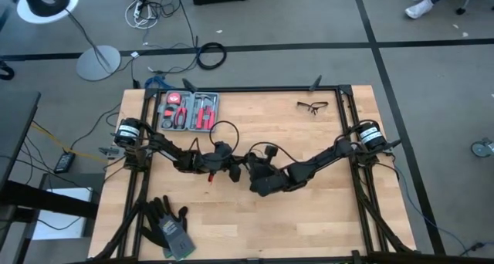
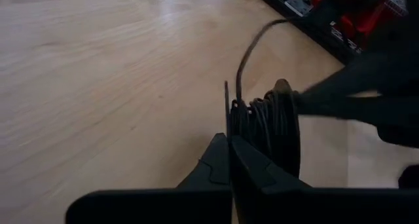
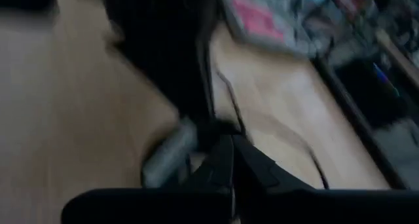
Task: Coil cords
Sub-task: Coil the black wire on the black spool
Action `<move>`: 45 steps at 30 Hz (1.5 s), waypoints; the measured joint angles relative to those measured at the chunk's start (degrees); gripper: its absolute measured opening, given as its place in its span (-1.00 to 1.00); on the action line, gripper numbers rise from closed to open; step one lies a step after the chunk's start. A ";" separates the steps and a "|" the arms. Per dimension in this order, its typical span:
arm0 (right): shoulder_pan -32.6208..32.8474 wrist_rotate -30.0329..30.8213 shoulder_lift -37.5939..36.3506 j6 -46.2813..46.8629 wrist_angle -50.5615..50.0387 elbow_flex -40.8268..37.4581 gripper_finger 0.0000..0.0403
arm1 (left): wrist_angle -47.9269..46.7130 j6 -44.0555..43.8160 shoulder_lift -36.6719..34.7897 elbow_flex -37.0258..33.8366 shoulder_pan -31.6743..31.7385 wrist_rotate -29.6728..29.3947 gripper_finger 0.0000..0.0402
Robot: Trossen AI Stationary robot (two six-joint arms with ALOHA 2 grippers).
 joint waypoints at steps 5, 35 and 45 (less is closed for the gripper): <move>0.99 3.50 0.15 15.70 -14.29 -0.17 -1.00 | 0.15 0.01 0.00 -0.09 0.05 0.98 -1.00; 3.19 -9.98 -0.91 3.80 17.01 -9.20 -1.00 | 7.44 1.49 0.09 -1.91 -0.27 -1.20 -1.00; 6.93 -2.10 -12.15 20.16 -5.75 -12.14 -1.00 | 15.45 1.08 0.02 -5.86 -0.27 -2.30 -1.00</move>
